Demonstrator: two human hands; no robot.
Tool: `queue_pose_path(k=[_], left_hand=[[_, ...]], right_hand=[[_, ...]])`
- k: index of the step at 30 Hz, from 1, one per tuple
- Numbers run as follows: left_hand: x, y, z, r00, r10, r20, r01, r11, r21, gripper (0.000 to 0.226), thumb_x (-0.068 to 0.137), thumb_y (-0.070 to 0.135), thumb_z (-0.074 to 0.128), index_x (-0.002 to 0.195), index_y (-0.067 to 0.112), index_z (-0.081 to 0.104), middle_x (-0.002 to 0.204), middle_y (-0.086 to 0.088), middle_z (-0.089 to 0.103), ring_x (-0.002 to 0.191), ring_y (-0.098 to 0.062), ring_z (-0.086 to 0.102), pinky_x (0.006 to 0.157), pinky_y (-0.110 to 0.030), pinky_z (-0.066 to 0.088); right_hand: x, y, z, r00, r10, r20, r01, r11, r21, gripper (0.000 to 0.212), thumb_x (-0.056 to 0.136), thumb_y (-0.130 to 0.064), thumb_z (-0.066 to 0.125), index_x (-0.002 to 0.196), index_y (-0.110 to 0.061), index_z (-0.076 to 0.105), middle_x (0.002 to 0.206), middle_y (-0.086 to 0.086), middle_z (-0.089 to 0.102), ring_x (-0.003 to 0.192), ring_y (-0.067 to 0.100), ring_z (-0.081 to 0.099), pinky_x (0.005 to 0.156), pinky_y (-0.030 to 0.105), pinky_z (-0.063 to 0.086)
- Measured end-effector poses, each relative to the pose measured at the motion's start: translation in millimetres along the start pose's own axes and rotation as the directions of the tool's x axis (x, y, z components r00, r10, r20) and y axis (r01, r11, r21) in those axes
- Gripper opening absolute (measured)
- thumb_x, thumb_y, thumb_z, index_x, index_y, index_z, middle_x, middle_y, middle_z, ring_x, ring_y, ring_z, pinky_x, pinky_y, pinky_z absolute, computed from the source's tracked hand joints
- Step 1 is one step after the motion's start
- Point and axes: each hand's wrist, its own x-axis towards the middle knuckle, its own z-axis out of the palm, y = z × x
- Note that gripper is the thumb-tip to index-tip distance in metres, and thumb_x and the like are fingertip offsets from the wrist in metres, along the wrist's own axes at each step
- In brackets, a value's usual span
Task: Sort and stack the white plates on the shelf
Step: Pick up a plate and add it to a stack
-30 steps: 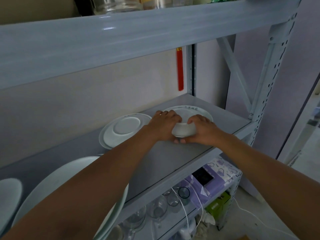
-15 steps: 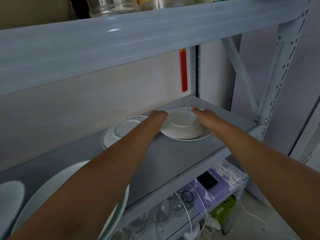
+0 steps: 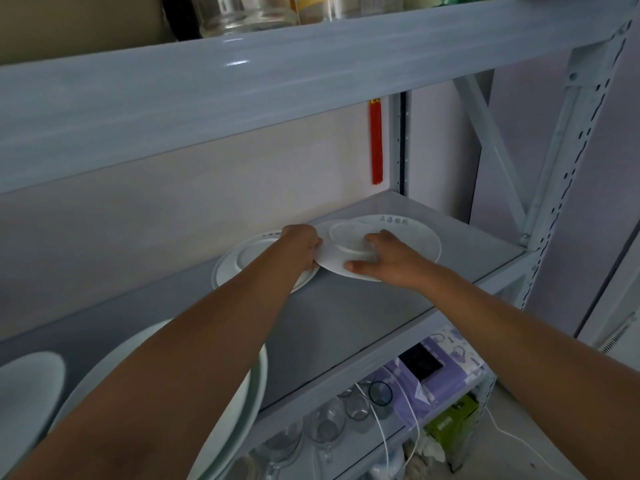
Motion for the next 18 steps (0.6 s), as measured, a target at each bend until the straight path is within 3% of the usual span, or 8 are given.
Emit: queue_pose_path(k=[2,4,6,8,10,13,15,18], left_hand=[[-7,2,-5,0.999,0.005,0.033,-0.004,0.999,-0.032,0.022,0.09,-0.01,0.055,0.109,0.002,0.055,0.091,-0.015,0.062,0.092,-0.026,0.058,0.08,-0.042,0.052],[-13,4,-11,0.998,0.035,0.053,-0.031,0.997,-0.074,0.029,0.088,-0.01,0.058,0.116,-0.001,0.056,0.103,-0.017,0.063,0.094,-0.028,0.058,0.076,-0.04,0.052],[-17,6,-13,0.99,0.107,0.096,-0.092,0.985,-0.148,0.036,0.087,-0.011,0.06,0.122,-0.004,0.055,0.111,-0.019,0.063,0.088,-0.026,0.061,0.072,-0.038,0.053],[-31,11,-16,0.974,0.173,0.148,-0.136,0.963,-0.232,0.022,0.088,-0.009,0.061,0.11,-0.007,0.058,0.094,-0.019,0.064,0.074,-0.023,0.062,0.064,-0.034,0.057],[-43,16,-17,0.953,0.247,0.177,-0.179,0.927,-0.331,0.005,0.092,-0.002,0.06,0.096,-0.005,0.059,0.084,-0.017,0.063,0.068,-0.022,0.063,0.055,-0.03,0.06],[-48,14,-26,0.935,0.327,0.139,-0.269,0.906,-0.326,0.02,0.097,0.008,0.054,0.112,-0.005,0.058,0.093,-0.014,0.065,0.079,-0.023,0.066,0.079,-0.03,0.058],[-45,7,-32,0.933,0.355,0.064,-0.35,0.934,-0.076,0.038,0.096,0.016,0.055,0.128,-0.006,0.055,0.118,-0.022,0.064,0.108,-0.034,0.064,0.097,-0.038,0.049],[-51,-1,-47,0.952,0.306,0.023,-0.306,0.947,0.096,0.051,0.094,0.028,0.059,0.134,-0.002,0.05,0.131,-0.022,0.056,0.119,-0.037,0.057,0.09,-0.036,0.049]], right_hand=[[-7,-6,3,0.998,-0.067,-0.006,0.067,0.997,-0.042,0.091,0.078,-0.066,0.062,0.15,-0.023,0.026,0.16,0.003,0.018,0.144,0.024,0.027,0.112,0.039,0.029],[-15,-15,6,0.985,-0.167,-0.037,0.157,0.967,-0.2,0.091,0.081,-0.06,0.062,0.153,-0.025,0.019,0.163,0.003,0.011,0.146,0.023,0.024,0.114,0.039,0.028],[-20,-25,5,0.969,-0.23,-0.094,0.182,0.915,-0.36,0.077,0.09,-0.039,0.061,0.153,-0.024,0.019,0.161,0.004,0.021,0.142,0.026,0.032,0.11,0.039,0.034],[-24,-34,-1,0.954,-0.217,-0.207,0.108,0.893,-0.438,0.069,0.091,-0.01,0.053,0.152,-0.021,0.023,0.153,0.009,0.037,0.131,0.031,0.047,0.1,0.041,0.044],[-26,-41,-10,0.889,-0.243,-0.389,0.054,0.897,-0.439,0.065,0.087,0.003,0.048,0.147,-0.017,0.034,0.139,0.014,0.053,0.111,0.036,0.06,0.087,0.043,0.053],[-32,-52,-27,0.749,-0.231,-0.622,0.039,0.951,-0.305,0.056,0.084,0.008,0.044,0.136,-0.012,0.048,0.115,0.019,0.066,0.091,0.039,0.066,0.075,0.042,0.054],[-37,-65,-40,0.683,-0.122,-0.72,0.038,0.991,-0.131,0.046,0.088,0.006,0.044,0.132,-0.007,0.051,0.107,0.022,0.068,0.093,0.041,0.065,0.076,0.04,0.051],[-46,-83,-54,0.699,0.152,-0.699,-0.002,0.978,0.211,0.038,0.093,0.0,0.045,0.131,0.0,0.047,0.117,0.023,0.063,0.106,0.04,0.061,0.082,0.038,0.048]])
